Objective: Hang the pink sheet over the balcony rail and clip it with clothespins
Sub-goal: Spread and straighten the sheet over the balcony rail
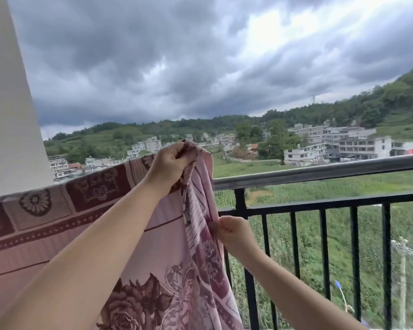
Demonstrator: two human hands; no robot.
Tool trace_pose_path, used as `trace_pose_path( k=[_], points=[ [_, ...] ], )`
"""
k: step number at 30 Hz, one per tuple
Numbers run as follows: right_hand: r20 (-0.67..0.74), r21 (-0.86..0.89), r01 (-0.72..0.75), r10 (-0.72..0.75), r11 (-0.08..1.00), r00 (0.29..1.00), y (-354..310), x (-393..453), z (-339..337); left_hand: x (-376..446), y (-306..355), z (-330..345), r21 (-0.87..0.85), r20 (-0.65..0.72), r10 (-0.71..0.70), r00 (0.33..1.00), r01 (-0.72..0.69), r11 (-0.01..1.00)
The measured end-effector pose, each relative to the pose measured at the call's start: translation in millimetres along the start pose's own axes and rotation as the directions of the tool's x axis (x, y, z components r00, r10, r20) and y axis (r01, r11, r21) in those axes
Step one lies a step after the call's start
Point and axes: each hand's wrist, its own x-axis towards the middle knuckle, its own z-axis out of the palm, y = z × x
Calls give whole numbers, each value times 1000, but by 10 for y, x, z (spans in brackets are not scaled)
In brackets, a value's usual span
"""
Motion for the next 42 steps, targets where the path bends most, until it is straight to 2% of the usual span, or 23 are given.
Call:
trace_pose_path(
  k=[3,5,8,11,15,21,22,24,25,26,27,28,29,30,31,32,34,35,36,37,39,40,42],
  points=[
    [-120,-296,155,-198,943,973,-115,-82,-288,69,12,-31,-2,-39,-18,999,18,1000],
    [-226,-307,125,-199,943,953,-282,-65,-616,128,-22,-3,59,-67,-30,997,34,998],
    [-402,-361,125,-275,924,873,-592,195,-1103,199,-95,96,138,-80,-51,995,62,988],
    [-453,-517,56,-329,854,829,-844,698,-1458,369,-156,166,248,-127,7,992,24,969],
    [-445,-641,-60,-307,765,841,-1011,1463,-1748,688,-181,141,436,-181,113,977,-23,900],
    [-513,-742,-185,-368,644,775,-1052,2291,-2164,1237,-330,229,693,-224,116,968,74,717],
    [-493,-781,-205,-382,590,782,-972,2409,-2237,1330,-368,284,740,-207,82,975,101,665],
    [-373,-873,-179,-385,454,844,-760,2571,-2264,1496,-540,405,853,-80,-163,983,152,499],
    [-261,-917,-124,-335,380,905,-629,2619,-2226,1537,-644,466,897,-5,-352,936,160,411],
    [-116,-950,-44,-217,309,969,-506,2629,-2165,1525,-717,524,921,49,-559,828,180,346],
    [37,-962,46,-37,268,999,-398,2618,-2098,1487,-758,572,940,73,-727,683,196,279],
    [145,-958,99,154,270,977,-316,2599,-2041,1448,-756,602,966,68,-817,572,168,198],
    [206,-945,103,320,310,925,-267,2560,-2001,1401,-719,616,984,48,-839,543,119,133],
    [258,-927,98,427,361,867,-256,2513,-1982,1358,-675,621,992,43,-814,580,69,101],
    [309,-902,112,444,417,841,-279,2457,-1972,1337,-625,629,990,69,-759,648,47,130],
    [358,-873,148,404,466,842,-324,2387,-1961,1307,-566,641,974,107,-680,726,61,218],
    [427,-815,254,244,521,871,-448,2224,-1948,1215,-436,676,873,157,-440,884,84,481],
    [450,-794,313,158,522,879,-511,2092,-1945,1134,-351,717,806,161,-317,935,60,589],
    [464,-782,370,72,501,883,-566,1942,-1935,1041,-254,774,746,174,-211,962,11,665],
    [465,-778,417,-16,470,885,-593,1772,-1930,920,-144,855,719,205,-117,972,-69,692],
    [412,-783,446,-174,434,894,-562,1406,-1945,617,62,1048,732,292,27,956,-242,637],
    [367,-781,430,-224,453,903,-514,1221,-1960,466,115,1130,749,321,60,945,-292,595],
    [260,-792,370,-280,486,924,-418,858,-2006,196,167,1246,771,334,64,940,-311,556]
  ],
)
